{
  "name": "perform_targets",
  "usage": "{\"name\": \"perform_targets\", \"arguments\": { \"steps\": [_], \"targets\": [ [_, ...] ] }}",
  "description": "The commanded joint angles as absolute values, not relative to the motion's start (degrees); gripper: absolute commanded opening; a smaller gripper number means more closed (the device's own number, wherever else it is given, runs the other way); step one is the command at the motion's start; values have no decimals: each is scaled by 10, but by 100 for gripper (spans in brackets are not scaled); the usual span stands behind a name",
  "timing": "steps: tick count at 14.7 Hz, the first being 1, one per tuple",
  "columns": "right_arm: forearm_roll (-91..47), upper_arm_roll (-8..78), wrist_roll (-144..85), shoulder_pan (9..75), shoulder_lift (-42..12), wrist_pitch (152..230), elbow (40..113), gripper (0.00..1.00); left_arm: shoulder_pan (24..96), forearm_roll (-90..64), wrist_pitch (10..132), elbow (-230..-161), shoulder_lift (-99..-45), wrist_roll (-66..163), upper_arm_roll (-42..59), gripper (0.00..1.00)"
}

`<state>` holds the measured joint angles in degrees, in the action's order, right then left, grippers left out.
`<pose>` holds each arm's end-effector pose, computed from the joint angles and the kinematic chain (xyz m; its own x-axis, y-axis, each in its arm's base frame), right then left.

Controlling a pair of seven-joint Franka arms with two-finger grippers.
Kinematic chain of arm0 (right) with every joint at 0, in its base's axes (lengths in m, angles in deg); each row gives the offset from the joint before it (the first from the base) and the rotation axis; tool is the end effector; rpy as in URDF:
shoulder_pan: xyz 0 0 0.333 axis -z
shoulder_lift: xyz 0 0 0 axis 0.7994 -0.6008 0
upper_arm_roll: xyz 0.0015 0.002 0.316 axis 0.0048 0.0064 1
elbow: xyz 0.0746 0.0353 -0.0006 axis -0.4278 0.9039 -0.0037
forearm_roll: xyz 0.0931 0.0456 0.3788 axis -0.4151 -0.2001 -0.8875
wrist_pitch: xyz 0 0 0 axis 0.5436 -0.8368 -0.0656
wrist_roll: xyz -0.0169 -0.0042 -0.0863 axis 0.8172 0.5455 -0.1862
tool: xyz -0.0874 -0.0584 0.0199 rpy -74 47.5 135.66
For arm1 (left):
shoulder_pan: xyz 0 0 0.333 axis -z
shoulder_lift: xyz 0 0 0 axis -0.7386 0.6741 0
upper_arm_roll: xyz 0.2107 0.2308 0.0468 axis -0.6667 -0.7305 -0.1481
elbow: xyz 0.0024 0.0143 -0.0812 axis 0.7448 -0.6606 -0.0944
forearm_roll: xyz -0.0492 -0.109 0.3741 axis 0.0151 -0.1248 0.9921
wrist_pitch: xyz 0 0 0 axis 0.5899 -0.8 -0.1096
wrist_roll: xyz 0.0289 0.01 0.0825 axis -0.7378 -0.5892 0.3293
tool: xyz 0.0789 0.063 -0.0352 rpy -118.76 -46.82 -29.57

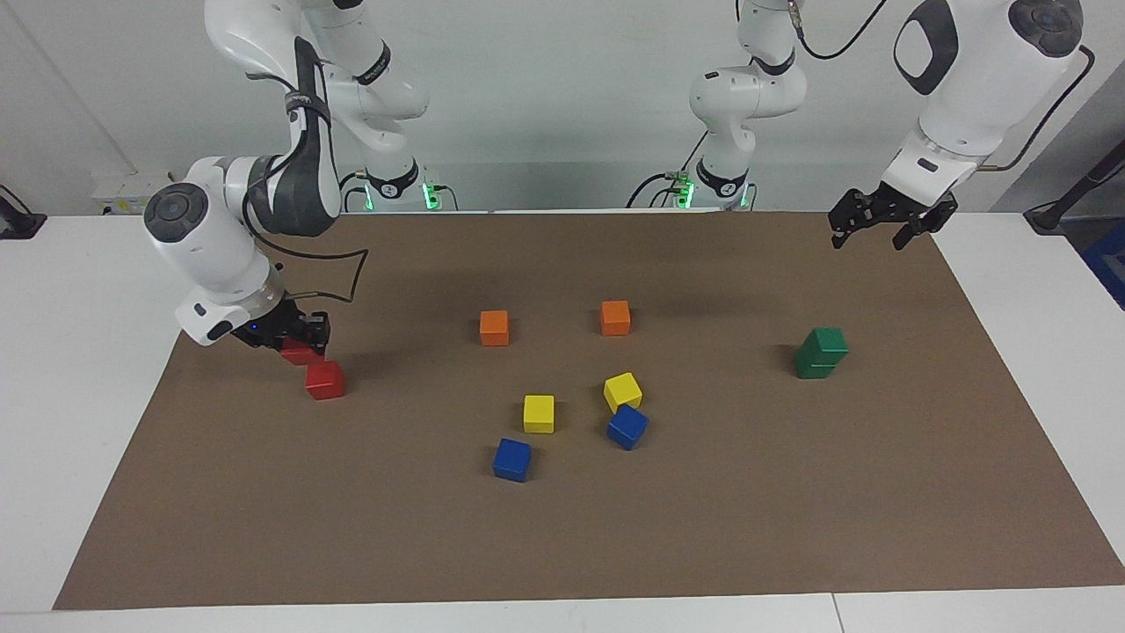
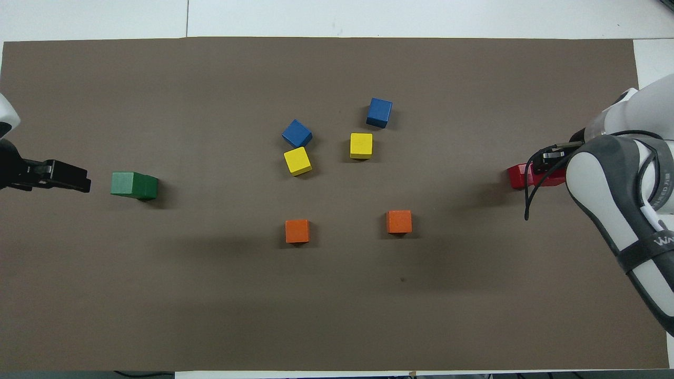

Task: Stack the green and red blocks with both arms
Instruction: 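Carry the red block to the other red block while the left gripper withdraws, then lower the red block onto the other red block and open the right gripper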

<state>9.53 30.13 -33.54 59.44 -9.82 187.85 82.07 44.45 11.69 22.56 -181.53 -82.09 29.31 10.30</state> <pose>0.5893 -0.0429 0.3985 0.9960 0.0070 -0.0887 0.0070 -1.0000 -0.0002 0.5466 -0.0167 0.5863 0.9922 -0.0891 -0.0874 -0.0886 -0.9960 0.0095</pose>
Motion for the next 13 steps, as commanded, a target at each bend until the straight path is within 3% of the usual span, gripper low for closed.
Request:
{"name": "perform_targets", "arguments": {
  "steps": [1, 13],
  "targets": [
    [116, 306, -359, 597, -86, 1908, 849, 0, 456, 108, 186, -1760, -781, 321, 94, 100],
    [128, 306, -373, 595, -87, 1984, 873, 0, 460, 114, 191, -1765, -803, 318, 100, 100]
  ]
}}
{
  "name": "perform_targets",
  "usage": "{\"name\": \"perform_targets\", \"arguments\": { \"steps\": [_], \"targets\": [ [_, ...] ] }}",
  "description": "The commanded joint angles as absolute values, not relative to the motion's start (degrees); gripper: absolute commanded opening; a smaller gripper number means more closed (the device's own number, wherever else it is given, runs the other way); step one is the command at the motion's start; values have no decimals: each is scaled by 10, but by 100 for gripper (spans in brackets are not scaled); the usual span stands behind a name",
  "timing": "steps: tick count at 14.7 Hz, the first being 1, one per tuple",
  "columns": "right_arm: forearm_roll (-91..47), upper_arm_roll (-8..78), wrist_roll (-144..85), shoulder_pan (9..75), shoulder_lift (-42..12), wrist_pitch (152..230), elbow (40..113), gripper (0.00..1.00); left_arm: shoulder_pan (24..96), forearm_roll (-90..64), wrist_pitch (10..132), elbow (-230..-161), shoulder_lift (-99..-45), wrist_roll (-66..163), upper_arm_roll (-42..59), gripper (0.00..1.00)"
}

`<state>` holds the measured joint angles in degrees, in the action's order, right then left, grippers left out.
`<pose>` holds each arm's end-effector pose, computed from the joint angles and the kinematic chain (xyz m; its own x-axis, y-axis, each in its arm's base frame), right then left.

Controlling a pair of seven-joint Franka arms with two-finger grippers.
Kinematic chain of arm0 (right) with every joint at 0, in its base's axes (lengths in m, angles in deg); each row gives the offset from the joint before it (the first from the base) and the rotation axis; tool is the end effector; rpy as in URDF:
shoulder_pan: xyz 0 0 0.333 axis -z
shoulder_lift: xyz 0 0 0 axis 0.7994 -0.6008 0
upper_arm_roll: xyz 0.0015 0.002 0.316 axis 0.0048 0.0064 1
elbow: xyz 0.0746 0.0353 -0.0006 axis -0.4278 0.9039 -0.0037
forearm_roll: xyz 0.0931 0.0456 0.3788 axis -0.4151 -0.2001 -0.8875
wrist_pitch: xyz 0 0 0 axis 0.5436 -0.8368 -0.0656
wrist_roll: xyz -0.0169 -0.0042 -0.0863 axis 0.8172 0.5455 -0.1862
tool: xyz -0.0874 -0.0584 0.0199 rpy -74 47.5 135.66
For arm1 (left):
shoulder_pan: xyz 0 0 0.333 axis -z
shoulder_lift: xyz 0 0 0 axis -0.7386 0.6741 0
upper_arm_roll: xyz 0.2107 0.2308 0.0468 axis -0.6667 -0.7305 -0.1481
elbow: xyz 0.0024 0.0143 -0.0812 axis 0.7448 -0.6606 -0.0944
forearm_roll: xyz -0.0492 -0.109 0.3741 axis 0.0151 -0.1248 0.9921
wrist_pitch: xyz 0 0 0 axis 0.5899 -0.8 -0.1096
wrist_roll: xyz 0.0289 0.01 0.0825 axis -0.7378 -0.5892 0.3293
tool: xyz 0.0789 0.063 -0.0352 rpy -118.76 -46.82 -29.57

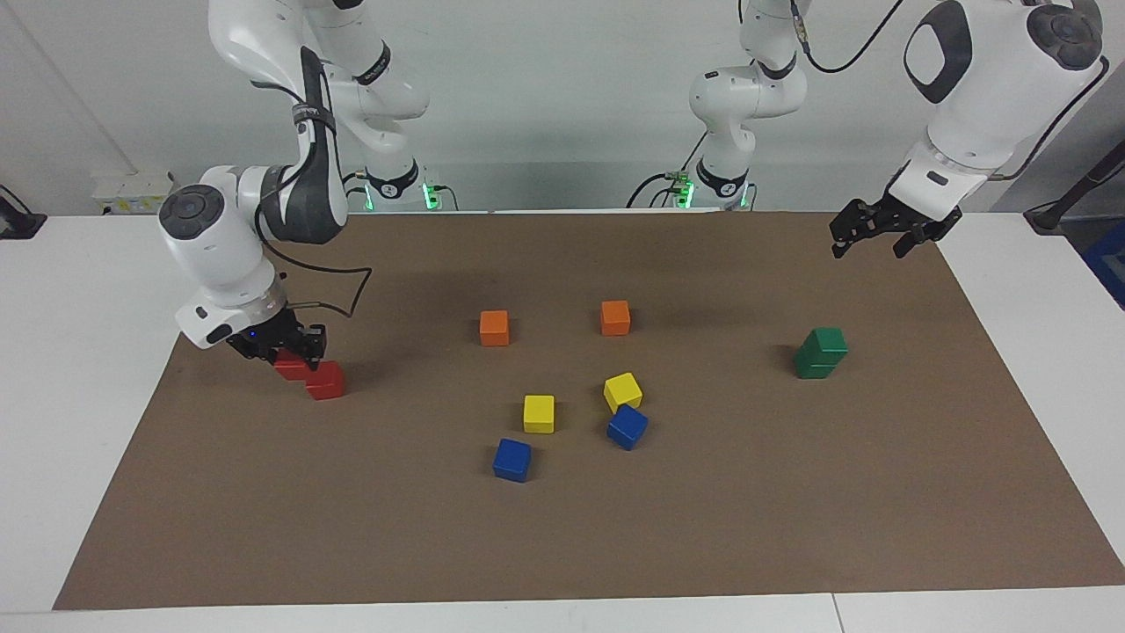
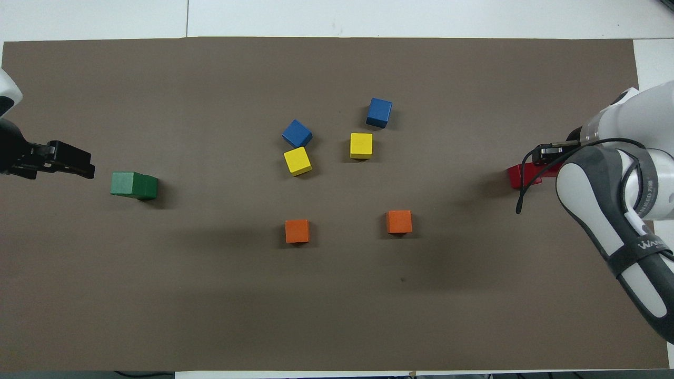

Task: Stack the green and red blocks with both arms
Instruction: 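Lower the red block onto the other red block and open the right gripper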

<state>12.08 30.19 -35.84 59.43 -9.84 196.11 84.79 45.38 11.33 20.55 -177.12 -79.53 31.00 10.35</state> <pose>0.5940 -0.0441 0.3887 1.0000 -0.0070 0.0059 -0.0073 -0.9990 0.0433 0.5581 -0.0263 0.5949 0.9929 -0.0774 -0.0900 -0.0762 -0.9969 0.0171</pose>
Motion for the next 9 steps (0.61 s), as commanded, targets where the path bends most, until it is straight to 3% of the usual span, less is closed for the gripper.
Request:
{"name": "perform_targets", "arguments": {
  "steps": [1, 9],
  "targets": [
    [128, 306, -373, 594, -87, 1988, 876, 0, 460, 114, 191, -1765, -805, 318, 101, 100],
    [129, 307, -369, 583, -77, 1999, 906, 0, 461, 114, 191, -1765, -810, 318, 103, 100]
  ]
}}
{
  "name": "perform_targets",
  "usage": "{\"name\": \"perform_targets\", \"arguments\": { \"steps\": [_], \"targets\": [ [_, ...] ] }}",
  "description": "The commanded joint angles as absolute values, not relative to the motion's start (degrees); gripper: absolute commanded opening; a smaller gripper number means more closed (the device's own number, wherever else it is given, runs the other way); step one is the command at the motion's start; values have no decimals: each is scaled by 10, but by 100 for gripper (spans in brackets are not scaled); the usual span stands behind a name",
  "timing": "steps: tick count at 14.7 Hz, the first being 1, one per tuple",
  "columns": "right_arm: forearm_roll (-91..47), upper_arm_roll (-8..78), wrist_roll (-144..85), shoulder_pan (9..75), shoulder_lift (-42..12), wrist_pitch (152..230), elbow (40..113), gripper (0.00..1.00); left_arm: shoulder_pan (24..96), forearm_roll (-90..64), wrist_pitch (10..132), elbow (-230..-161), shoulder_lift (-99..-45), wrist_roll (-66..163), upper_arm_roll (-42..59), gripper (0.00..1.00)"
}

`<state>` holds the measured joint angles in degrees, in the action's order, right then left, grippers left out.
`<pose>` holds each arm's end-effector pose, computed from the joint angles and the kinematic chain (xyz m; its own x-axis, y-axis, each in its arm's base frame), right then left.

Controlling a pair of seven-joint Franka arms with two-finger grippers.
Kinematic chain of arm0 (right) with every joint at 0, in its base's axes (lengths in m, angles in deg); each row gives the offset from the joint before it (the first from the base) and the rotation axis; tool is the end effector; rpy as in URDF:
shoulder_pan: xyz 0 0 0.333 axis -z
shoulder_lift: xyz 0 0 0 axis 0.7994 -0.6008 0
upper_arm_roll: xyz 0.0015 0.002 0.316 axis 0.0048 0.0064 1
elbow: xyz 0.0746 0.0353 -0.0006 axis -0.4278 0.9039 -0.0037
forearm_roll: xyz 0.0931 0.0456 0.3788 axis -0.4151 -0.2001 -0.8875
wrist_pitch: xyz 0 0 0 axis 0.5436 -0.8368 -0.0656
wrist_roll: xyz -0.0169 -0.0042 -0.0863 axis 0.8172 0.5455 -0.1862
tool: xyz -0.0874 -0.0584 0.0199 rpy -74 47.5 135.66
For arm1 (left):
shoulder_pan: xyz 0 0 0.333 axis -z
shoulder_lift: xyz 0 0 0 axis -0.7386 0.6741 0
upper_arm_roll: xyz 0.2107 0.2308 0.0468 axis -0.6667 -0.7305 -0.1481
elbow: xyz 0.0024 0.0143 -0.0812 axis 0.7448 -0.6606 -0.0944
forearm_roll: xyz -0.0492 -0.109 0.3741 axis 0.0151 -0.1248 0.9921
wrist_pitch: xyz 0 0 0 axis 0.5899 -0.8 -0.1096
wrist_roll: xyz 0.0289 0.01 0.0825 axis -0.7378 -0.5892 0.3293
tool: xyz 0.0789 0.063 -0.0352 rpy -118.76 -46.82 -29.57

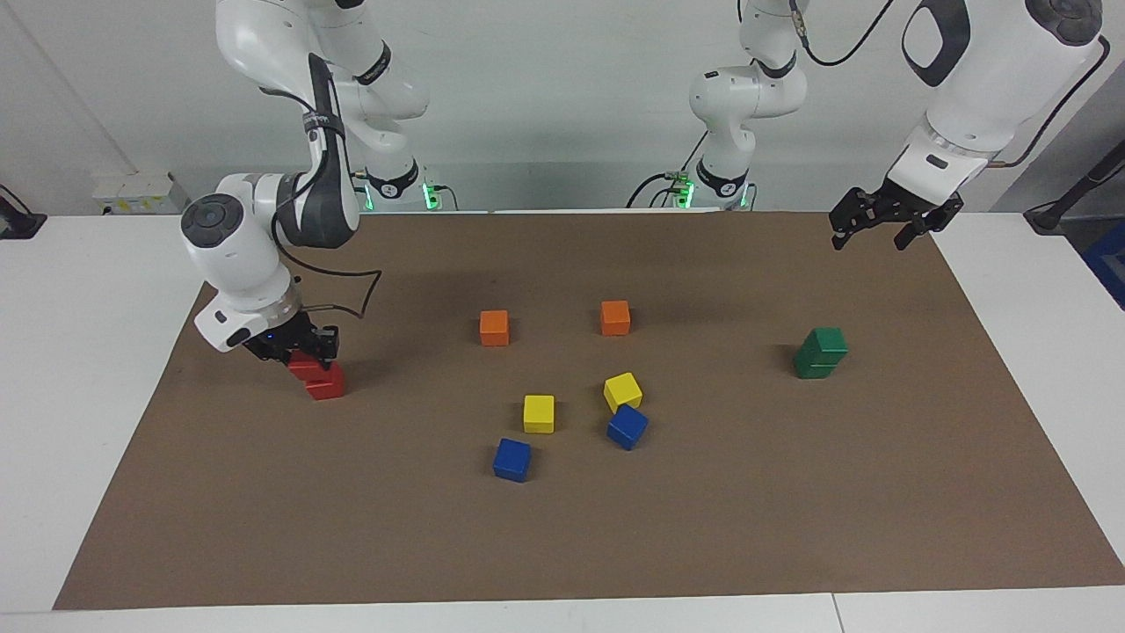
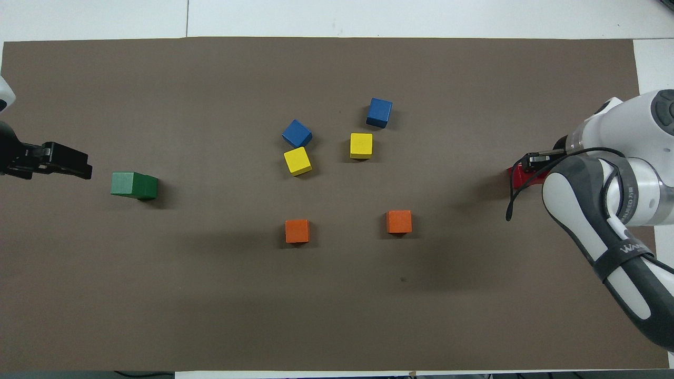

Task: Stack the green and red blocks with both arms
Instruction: 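Lower the red block onto the other red block and open the right gripper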

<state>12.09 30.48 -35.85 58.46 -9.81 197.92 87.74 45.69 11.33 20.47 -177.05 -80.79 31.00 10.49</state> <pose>0.5853 -0.0303 0.3685 0.9998 0.0165 -0.0133 0.0171 -0.9990 0.0403 0.5519 -0.0309 0.6075 0.9940 -0.0852 -0.0684 -0.0844 -0.9963 0.0146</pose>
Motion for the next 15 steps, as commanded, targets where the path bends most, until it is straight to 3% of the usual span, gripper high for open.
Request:
{"name": "perform_targets", "arguments": {
  "steps": [1, 15],
  "targets": [
    [129, 306, -368, 583, -78, 2002, 914, 0, 461, 114, 191, -1765, -810, 318, 103, 100],
    [129, 306, -337, 595, -79, 2017, 926, 0, 461, 114, 191, -1766, -811, 318, 103, 100]
  ]
}}
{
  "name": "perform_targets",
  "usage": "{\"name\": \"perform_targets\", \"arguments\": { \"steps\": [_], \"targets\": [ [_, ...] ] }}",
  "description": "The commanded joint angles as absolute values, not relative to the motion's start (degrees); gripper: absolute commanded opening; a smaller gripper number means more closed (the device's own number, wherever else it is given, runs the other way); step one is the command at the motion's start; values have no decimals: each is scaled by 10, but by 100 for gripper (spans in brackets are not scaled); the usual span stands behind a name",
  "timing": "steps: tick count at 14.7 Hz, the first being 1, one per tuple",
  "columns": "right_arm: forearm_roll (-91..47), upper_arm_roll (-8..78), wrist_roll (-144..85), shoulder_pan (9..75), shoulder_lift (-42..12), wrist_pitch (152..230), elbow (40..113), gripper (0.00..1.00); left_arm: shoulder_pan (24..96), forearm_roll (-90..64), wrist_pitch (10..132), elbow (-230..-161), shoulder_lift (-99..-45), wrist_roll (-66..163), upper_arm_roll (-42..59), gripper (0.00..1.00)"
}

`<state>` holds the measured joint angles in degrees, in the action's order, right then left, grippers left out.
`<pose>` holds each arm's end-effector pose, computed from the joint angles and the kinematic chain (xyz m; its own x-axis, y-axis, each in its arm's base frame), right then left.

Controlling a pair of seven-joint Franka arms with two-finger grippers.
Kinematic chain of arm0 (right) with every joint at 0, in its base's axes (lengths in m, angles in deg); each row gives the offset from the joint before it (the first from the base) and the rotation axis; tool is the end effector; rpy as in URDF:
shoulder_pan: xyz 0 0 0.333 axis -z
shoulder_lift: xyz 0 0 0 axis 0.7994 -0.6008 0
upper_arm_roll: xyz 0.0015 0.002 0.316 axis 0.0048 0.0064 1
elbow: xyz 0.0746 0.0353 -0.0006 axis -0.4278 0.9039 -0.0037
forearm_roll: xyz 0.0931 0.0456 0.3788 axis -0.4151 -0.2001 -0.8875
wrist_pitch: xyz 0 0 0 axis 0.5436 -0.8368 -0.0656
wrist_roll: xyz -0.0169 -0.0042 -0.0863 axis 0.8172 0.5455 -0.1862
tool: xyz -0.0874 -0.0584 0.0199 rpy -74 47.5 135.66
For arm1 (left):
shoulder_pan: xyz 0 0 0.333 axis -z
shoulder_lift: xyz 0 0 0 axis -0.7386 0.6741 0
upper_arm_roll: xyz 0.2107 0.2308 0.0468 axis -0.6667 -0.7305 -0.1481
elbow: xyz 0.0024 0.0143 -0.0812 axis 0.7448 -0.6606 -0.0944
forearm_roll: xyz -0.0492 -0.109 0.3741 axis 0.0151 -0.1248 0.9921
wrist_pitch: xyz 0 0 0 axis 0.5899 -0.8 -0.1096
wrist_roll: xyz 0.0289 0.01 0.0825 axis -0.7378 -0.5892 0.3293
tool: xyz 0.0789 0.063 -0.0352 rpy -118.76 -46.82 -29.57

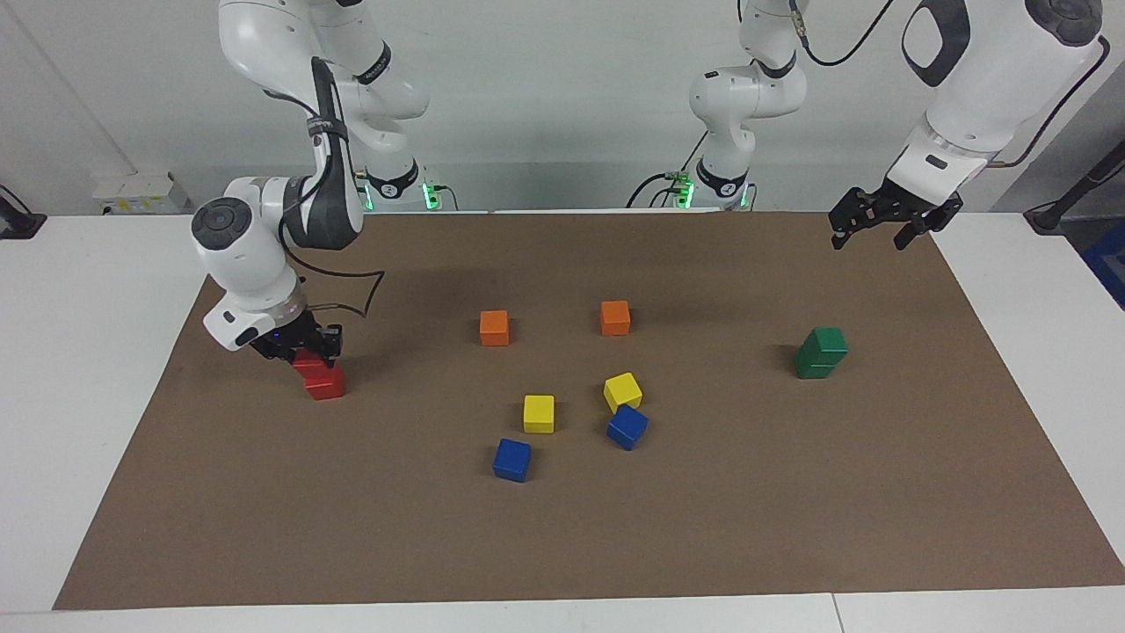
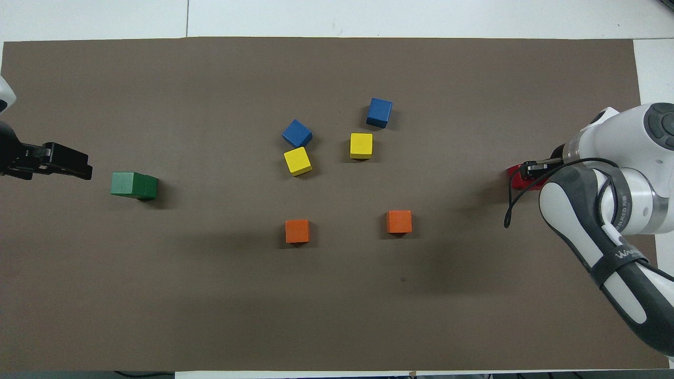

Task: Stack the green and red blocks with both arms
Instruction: 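Lower the red block onto the other red block and open the right gripper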

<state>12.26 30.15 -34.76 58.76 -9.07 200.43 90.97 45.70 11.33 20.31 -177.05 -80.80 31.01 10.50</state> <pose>0.5742 -0.0355 0.3546 0.9995 0.0286 -0.0141 0.0292 -0.9987 0.0424 0.5515 -0.0310 0.6074 0.9938 -0.0854 -0.0710 -0.0846 -0.9963 0.0146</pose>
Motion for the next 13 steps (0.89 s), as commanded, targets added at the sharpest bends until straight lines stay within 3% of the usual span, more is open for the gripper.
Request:
{"name": "perform_targets", "arguments": {
  "steps": [1, 8, 10, 11, 13],
  "targets": [
    [129, 306, -338, 595, -79, 2018, 925, 0, 461, 114, 191, -1766, -811, 318, 103, 100],
    [129, 306, -339, 595, -82, 2021, 920, 2, 461, 114, 191, -1766, -811, 318, 103, 100],
    [129, 306, -339, 595, -83, 2021, 919, 48, 461, 114, 191, -1766, -811, 318, 103, 100],
    [129, 306, -341, 595, -83, 2021, 919, 64, 461, 114, 191, -1766, -810, 318, 103, 100],
    [129, 306, -343, 595, -83, 2021, 919, 70, 461, 114, 191, -1766, -811, 318, 103, 100]
  ]
}}
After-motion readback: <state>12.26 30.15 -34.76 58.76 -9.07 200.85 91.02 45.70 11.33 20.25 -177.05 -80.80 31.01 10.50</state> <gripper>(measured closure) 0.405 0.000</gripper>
